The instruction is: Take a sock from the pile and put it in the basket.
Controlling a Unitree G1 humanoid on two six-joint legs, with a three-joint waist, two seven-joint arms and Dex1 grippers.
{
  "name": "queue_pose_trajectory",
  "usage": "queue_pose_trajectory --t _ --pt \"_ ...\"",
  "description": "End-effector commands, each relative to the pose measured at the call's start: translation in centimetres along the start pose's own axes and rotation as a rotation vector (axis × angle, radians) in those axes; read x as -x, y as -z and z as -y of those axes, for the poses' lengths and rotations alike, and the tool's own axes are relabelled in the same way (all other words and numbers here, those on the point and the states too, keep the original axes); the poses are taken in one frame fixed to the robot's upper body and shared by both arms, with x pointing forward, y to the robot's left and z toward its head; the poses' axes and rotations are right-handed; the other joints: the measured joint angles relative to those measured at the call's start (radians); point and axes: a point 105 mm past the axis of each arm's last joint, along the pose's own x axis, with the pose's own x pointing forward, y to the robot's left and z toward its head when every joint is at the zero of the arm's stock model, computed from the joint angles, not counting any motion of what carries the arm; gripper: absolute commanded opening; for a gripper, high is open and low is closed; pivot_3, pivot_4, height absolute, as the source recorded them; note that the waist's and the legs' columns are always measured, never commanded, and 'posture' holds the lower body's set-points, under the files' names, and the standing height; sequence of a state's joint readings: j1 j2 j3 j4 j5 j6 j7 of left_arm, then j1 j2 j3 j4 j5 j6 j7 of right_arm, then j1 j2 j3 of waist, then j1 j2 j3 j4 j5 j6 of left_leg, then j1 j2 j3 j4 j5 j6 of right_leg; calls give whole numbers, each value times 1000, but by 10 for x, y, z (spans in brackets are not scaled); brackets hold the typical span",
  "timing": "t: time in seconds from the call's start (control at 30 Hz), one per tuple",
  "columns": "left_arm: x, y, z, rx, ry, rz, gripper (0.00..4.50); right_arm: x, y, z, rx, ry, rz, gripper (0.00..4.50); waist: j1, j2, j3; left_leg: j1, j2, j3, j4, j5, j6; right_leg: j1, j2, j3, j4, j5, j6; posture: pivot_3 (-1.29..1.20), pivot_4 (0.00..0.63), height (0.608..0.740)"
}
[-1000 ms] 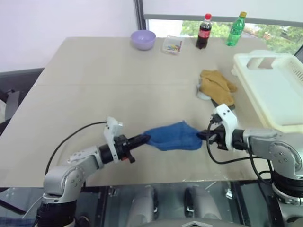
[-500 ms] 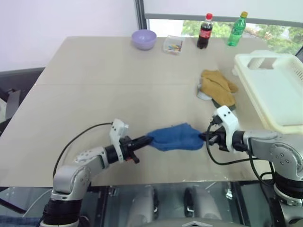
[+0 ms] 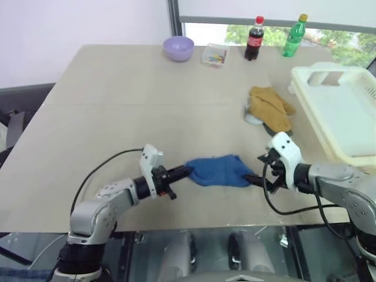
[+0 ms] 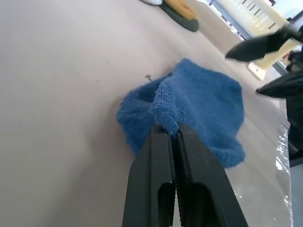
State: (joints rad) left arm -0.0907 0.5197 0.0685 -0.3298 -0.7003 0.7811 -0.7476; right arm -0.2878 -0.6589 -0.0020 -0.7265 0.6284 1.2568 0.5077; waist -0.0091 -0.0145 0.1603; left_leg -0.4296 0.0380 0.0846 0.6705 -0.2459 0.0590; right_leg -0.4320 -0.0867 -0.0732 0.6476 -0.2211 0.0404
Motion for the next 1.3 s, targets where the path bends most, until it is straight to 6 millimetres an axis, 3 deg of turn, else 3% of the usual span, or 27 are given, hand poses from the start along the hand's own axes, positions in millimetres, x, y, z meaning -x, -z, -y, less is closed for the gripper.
queue_pose_trajectory --t 0.03,0.13,0.27,0.43,0.6,0.73,0.8,0.97,1.17,1.3 --pt "-4 -19 12 -75 59 32 0 2 -14 -9 99 -28 91 4447 1 0 0 0 0 0 0 0 0 0 0 0 0 0 0 0 150 733" --pt "-7 -25 13 -95 70 41 0 0 -12 -9 119 -30 95 4447 3 0 0 0 0 0 0 0 0 0 0 0 0 0 0 0 150 733" --pt "-13 -23 5 -127 56 4 0 -10 7 9 62 58 6 4447 5 0 0 0 0 0 0 0 -1 0 0 0 -1 0 0 0 150 733" --pt "-15 4 7 -94 104 -104 0 -11 12 15 10 84 -14 4447 5 0 0 0 0 1 0 1 -1 0 1 0 -1 0 0 0 150 733" --pt "-16 8 5 -110 109 -121 0 -11 16 20 -70 105 -36 4447 8 0 0 0 0 1 0 0 -1 0 0 0 -1 0 0 0 150 733" --pt "-17 5 4 -109 108 -110 0 -10 15 22 -67 126 -34 3241 10 0 0 0 0 0 0 0 0 0 0 0 -1 0 0 0 150 733" --pt "-17 4 4 -103 109 -105 0 -10 14 24 -66 136 -29 2046 12 0 0 0 0 0 0 0 0 0 0 0 -1 0 0 0 150 733" --pt "-15 7 2 -102 102 -112 0 -9 15 23 -56 131 -36 29 14 0 0 0 0 1 0 0 0 0 0 0 -1 0 0 0 150 733" --pt "-15 8 2 -104 96 -108 0 -8 13 22 -43 121 -30 29 19 0 0 0 0 1 0 0 0 0 0 0 -1 0 0 0 150 733" --pt "-15 5 3 -110 99 -93 0 0 -3 0 12 -1 34 29 20 0 0 0 0 1 0 0 0 0 0 0 -1 0 0 0 150 733"
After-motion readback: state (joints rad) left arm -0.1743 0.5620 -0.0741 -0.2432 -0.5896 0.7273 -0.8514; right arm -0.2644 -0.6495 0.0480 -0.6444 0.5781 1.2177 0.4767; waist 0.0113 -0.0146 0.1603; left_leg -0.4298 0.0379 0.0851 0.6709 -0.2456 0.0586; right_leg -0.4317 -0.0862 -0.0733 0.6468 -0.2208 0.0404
